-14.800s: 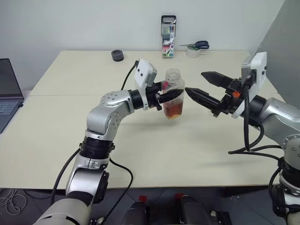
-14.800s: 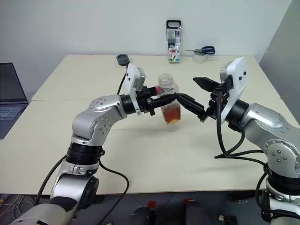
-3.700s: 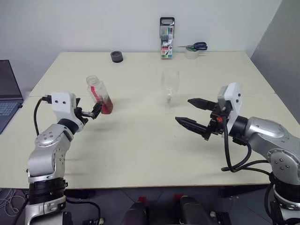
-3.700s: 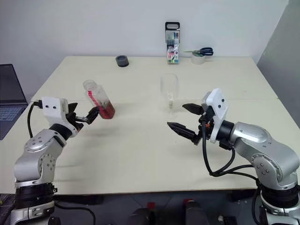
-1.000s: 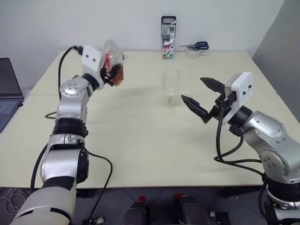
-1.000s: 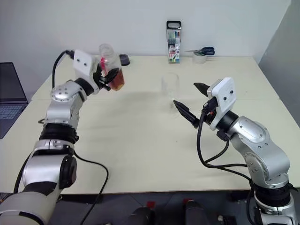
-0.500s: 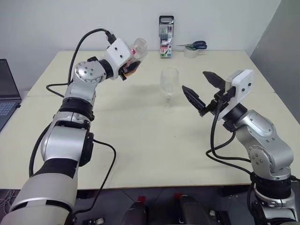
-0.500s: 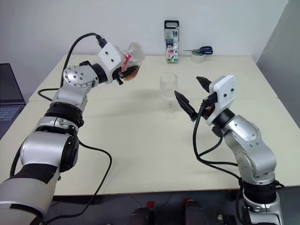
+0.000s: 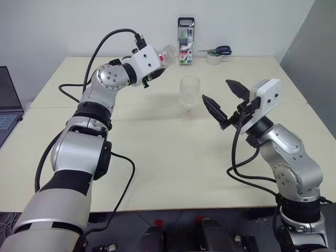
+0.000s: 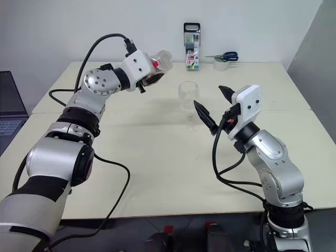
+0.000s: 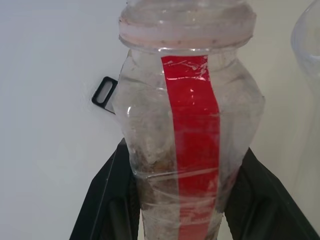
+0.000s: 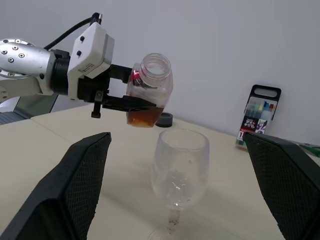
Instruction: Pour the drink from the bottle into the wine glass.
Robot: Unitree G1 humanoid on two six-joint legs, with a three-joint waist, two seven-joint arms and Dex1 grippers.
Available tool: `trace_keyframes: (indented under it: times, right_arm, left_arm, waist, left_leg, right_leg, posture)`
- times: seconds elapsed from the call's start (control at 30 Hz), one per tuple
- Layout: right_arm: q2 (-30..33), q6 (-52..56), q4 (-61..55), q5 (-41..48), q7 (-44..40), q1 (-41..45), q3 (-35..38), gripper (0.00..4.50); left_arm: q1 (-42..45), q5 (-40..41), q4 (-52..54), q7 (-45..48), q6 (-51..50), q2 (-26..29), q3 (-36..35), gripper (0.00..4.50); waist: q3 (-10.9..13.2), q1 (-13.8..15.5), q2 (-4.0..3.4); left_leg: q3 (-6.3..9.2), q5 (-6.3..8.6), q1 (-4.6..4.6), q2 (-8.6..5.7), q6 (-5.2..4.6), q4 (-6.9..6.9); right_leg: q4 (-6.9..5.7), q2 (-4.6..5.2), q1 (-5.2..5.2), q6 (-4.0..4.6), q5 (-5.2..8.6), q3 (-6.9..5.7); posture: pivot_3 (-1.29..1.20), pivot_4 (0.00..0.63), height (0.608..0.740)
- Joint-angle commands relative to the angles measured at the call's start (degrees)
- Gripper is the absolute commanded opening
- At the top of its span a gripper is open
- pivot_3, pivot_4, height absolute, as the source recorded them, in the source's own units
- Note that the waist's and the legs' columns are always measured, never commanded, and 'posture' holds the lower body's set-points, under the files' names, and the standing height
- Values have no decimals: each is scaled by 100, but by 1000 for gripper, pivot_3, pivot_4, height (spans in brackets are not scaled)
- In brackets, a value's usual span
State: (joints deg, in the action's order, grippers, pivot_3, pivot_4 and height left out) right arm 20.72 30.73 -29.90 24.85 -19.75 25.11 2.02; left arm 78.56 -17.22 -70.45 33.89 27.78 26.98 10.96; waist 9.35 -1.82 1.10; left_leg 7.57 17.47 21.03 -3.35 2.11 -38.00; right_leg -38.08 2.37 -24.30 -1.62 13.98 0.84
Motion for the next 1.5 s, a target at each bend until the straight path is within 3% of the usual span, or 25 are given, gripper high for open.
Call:
trace_keyframes:
  times: [0.03, 1.5]
  right_arm:
    - [-36, -155, -150, -51, 26, 30, 21, 4500]
    - [-140, -243, -259, -169, 79, -88, 1, 4500]
  left_arm:
    - [307, -133, 33, -224, 218, -10, 67, 1744]
    - [896, -1957, -295, -1836, 894, 129, 1378, 1744]
  waist:
    - [0, 1, 0]
    - [0, -1, 0]
  left_leg:
    - [0, 0, 0, 0, 0, 0]
    - [-4, 0, 1, -5, 0, -1]
  right_leg:
    - [0, 0, 0, 0, 0, 0]
    - [-4, -3, -1, -1, 0, 1]
  posture:
    - [0, 150, 740]
    - [0, 150, 740]
